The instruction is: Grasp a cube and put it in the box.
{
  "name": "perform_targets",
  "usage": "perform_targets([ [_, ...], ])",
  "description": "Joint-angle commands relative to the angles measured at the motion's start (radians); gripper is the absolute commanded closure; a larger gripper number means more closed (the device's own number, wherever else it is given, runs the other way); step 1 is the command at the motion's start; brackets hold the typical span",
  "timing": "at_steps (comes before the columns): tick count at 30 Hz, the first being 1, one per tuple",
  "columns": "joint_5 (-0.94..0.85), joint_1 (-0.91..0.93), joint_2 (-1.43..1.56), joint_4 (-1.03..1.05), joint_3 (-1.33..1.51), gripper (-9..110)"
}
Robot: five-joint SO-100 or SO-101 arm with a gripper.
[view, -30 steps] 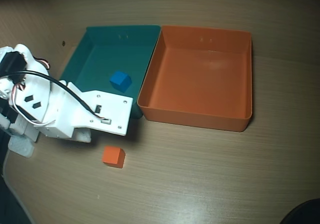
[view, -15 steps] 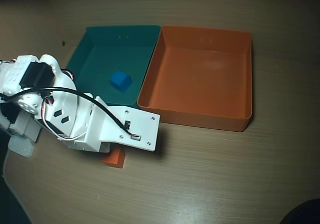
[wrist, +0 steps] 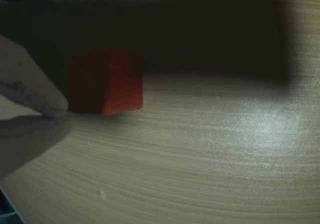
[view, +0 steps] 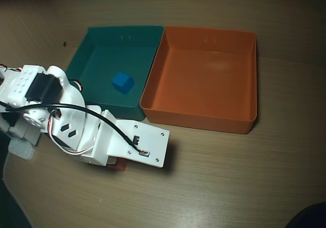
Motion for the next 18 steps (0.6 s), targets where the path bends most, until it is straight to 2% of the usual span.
perform_targets([
  [1,-0.006,0.005,0.021,0.005,-0.052,106],
  [18,-0.006,0.023,0.037,-0.003,0.043,106],
])
